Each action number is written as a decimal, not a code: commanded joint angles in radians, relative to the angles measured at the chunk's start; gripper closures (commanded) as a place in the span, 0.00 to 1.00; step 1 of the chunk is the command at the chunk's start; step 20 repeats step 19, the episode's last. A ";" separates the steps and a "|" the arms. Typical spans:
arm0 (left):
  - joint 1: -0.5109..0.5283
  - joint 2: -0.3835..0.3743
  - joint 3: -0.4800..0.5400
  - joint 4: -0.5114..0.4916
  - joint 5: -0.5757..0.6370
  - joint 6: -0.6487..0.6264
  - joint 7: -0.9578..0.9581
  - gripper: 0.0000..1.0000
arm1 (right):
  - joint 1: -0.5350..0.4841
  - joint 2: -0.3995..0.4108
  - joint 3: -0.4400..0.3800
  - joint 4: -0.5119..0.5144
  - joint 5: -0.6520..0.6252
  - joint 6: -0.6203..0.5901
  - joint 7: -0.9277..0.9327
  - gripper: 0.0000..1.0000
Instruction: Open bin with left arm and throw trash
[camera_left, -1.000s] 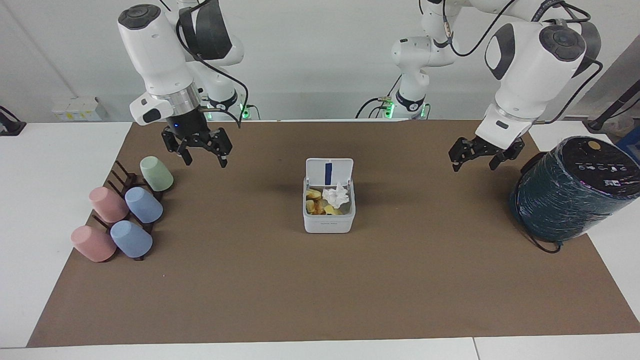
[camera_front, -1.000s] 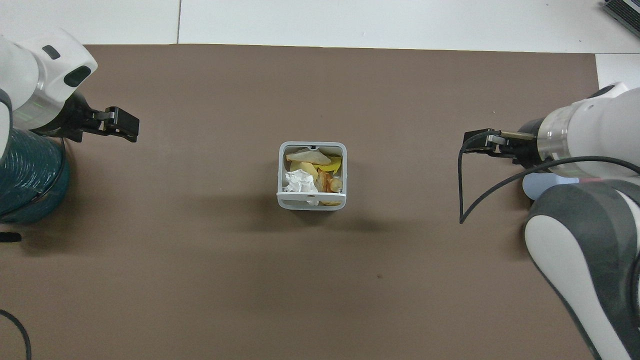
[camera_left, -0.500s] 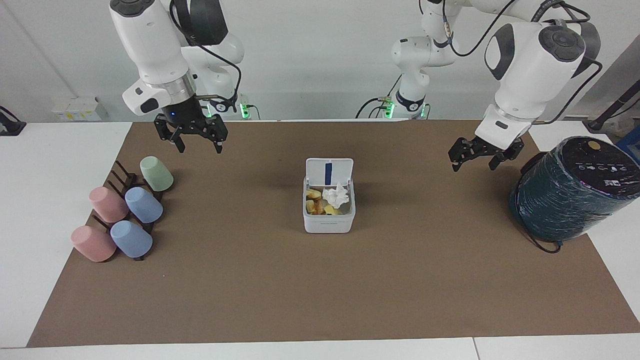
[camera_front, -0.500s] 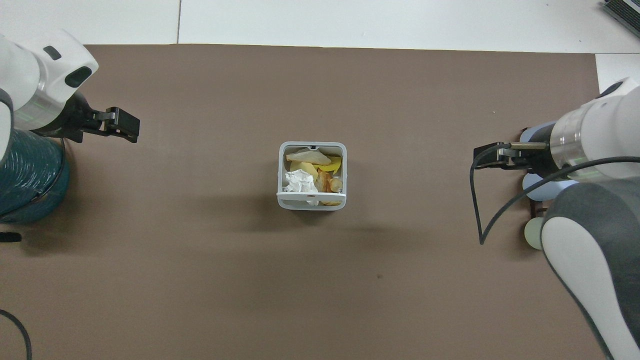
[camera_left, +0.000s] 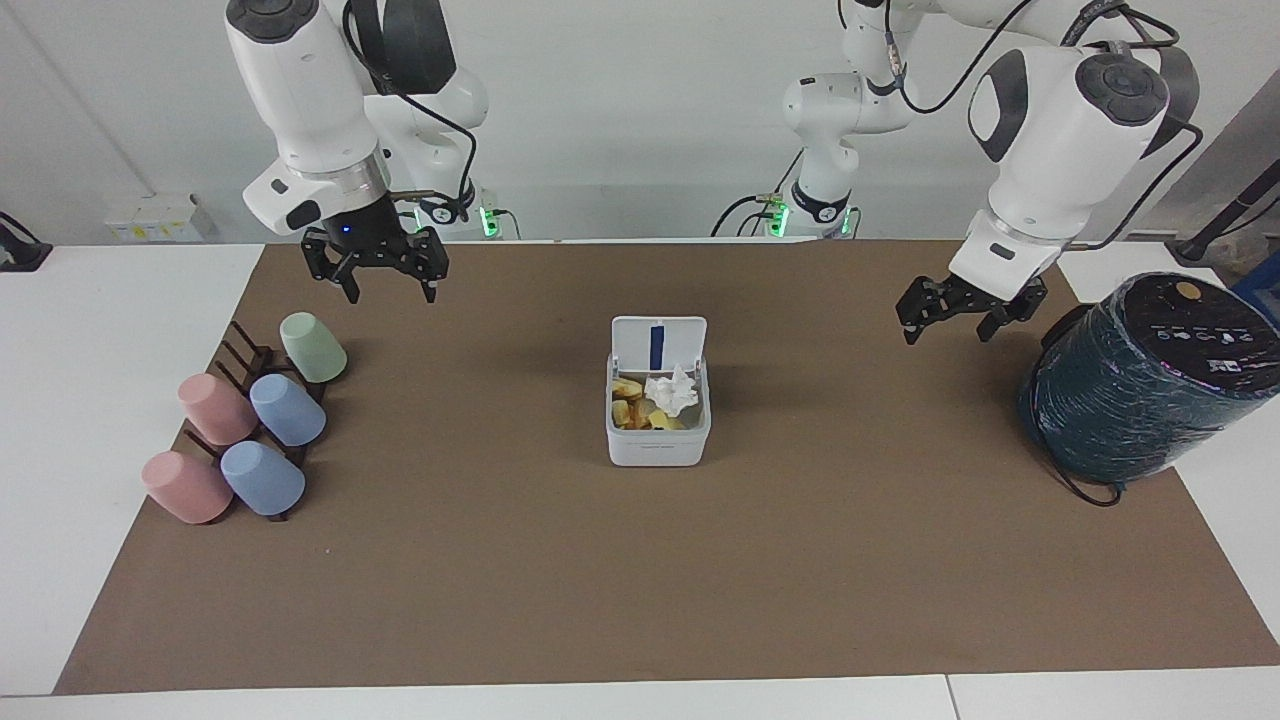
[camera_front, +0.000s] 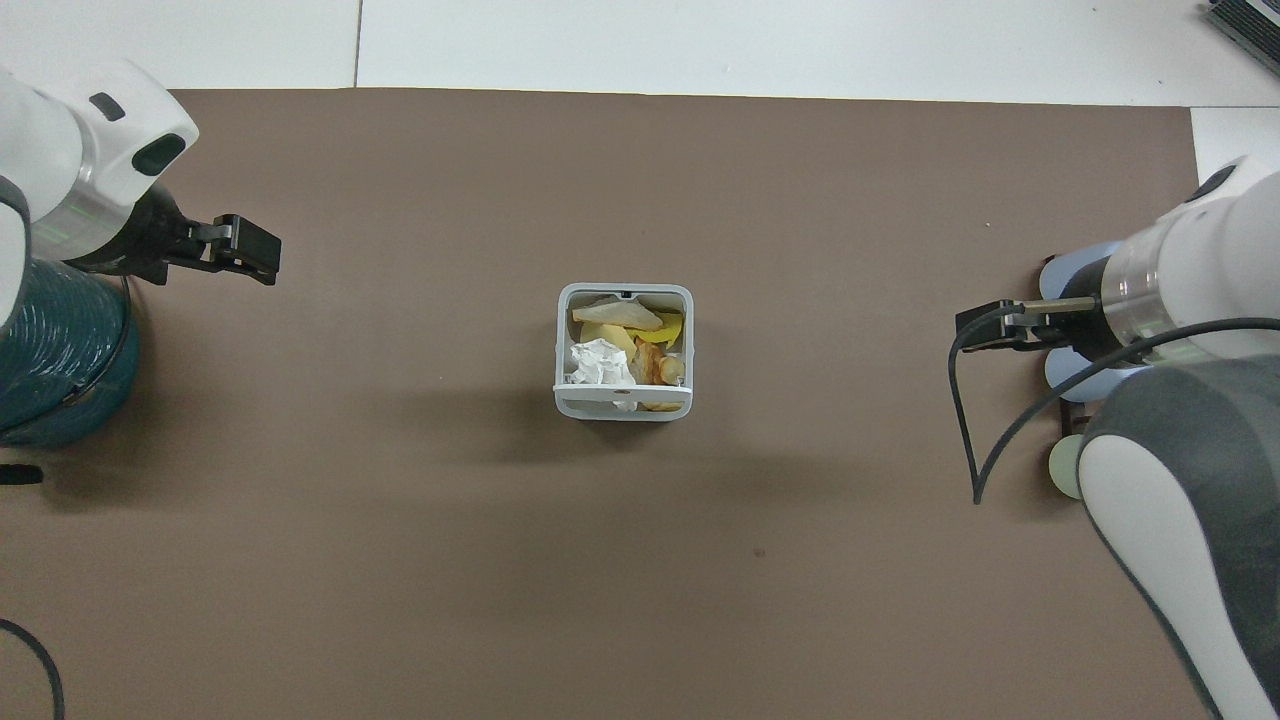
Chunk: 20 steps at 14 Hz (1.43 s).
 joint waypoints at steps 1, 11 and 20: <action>-0.010 -0.035 0.008 -0.049 0.008 0.029 0.012 0.00 | -0.022 0.002 0.009 0.006 0.006 -0.002 -0.028 0.00; -0.010 -0.040 0.007 -0.053 0.008 0.029 0.012 0.00 | -0.067 0.003 0.008 0.008 0.035 -0.002 -0.115 0.00; -0.010 -0.043 0.008 -0.062 0.009 0.038 0.012 0.00 | -0.067 0.000 0.009 0.003 0.029 -0.004 -0.111 0.00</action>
